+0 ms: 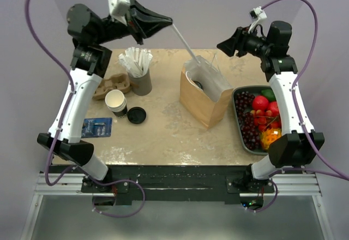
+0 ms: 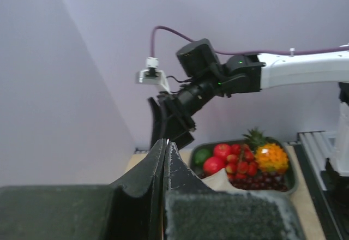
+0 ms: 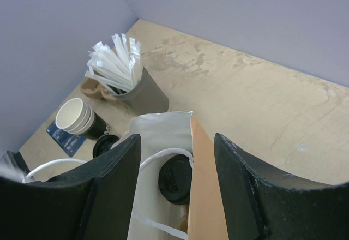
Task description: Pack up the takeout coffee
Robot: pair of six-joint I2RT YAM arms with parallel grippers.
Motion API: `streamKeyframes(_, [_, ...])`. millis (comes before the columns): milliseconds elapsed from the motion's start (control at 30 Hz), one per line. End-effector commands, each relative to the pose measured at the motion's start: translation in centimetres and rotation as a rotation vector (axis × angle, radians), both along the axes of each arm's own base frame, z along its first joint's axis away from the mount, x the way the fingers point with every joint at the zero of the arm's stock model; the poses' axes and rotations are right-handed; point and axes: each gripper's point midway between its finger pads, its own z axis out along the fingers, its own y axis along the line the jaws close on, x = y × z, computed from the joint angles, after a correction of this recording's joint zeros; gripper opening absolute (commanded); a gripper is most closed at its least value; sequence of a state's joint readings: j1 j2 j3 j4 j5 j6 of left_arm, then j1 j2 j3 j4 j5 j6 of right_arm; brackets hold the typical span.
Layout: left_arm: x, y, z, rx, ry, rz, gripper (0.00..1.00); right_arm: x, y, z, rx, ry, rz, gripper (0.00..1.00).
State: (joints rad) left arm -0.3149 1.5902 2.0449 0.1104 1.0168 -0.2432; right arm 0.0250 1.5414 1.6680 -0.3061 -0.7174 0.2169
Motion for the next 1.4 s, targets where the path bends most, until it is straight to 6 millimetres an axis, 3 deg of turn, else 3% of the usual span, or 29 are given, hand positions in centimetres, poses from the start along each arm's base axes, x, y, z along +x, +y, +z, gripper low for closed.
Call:
streamKeyframes(0, [-0.7, -4.5, -3.2, 0.040, 0.072, -0.132, 0.00, -1.4, -0.6, 4.8, 0.005, -0.128, -0.037, 0.59])
streamKeyframes(133, [-0.7, -6.9, -5.4, 0.070, 0.128, -0.174, 0.00, -2.1, -0.7, 5.7, 0.001, -0.153, -0.040, 0.59])
streamKeyframes(300, [-1.1, -10.7, -9.7, 0.132, 0.213, -0.232, 0.00, -3.0, -0.9, 5.7, -0.004, -0.162, -0.048, 0.60])
streamKeyframes(333, [-0.8, -11.2, -11.2, 0.162, 0.266, -0.224, 0.12, -3.0, -1.0, 5.6, -0.005, -0.159, -0.053, 0.60])
streamKeyframes(367, [0.2, -11.6, -11.9, 0.168, 0.275, -0.191, 0.37, -3.0, -1.0, 5.5, -0.009, -0.160, -0.054, 0.60])
streamKeyframes(467, [1.5, -11.6, -11.7, 0.160, 0.263, -0.119, 0.63, -3.3, -1.2, 5.7, -0.021, -0.166, -0.063, 0.60])
streamKeyframes(633, [3.6, -9.6, -8.7, 0.122, 0.181, -0.017, 0.72, -3.6, -1.3, 5.6, -0.040, -0.168, -0.062, 0.61])
streamKeyframes(733, [5.4, -7.1, -6.9, 0.094, 0.143, 0.061, 0.76, -3.4, -1.5, 5.2, -0.059, -0.156, -0.062, 0.63])
streamKeyframes(833, [8.5, -2.7, -5.5, 0.077, 0.105, 0.223, 0.80, -3.8, -2.0, 5.0, -0.129, -0.147, -0.068, 0.70])
streamKeyframes(867, [10.4, 0.2, -4.9, 0.054, 0.117, 0.344, 0.85, -4.4, -2.3, 5.0, -0.151, -0.124, -0.071, 0.74])
streamKeyframes(933, [12.5, 3.4, -5.9, 0.079, 0.125, 0.487, 0.88, -4.3, -3.4, 5.1, -0.220, -0.146, -0.119, 0.84])
streamKeyframes(967, [13.5, 6.7, -5.2, 0.069, 0.111, 0.611, 0.92, -4.5, -4.2, 5.7, -0.226, -0.150, -0.177, 0.99])
streamKeyframes(1100, [15.1, 14.0, -6.8, 0.079, 0.149, 0.884, 0.99, -3.4, -9.8, 7.6, -0.252, -0.163, -0.536, 0.99])
streamKeyframes(1133, [15.0, 15.4, -7.5, 0.091, 0.156, 0.938, 0.99, -3.3, -10.4, 7.9, -0.256, -0.166, -0.574, 0.99])
streamKeyframes(1167, [15.5, 18.2, -7.9, 0.079, 0.173, 1.053, 0.99, -3.5, -11.0, 9.0, -0.263, -0.184, -0.606, 0.99])
streamKeyframes(1233, [15.5, 20.7, -8.5, 0.063, 0.198, 1.151, 0.99, -3.0, -12.4, 9.4, -0.282, -0.177, -0.684, 0.99])
streamKeyframes(1267, [15.7, 22.7, -8.6, 0.049, 0.214, 1.231, 0.99, -3.2, -12.8, 10.7, -0.282, -0.207, -0.709, 0.99])
streamKeyframes(1333, [15.5, 24.5, -8.0, 0.010, 0.223, 1.302, 0.99, -2.4, -13.2, 11.5, -0.293, -0.222, -0.733, 0.99])
streamKeyframes(1367, [15.5, 26.0, -7.7, -0.012, 0.223, 1.348, 0.99, -2.7, -13.9, 13.8, -0.265, -0.256, -0.786, 0.99])
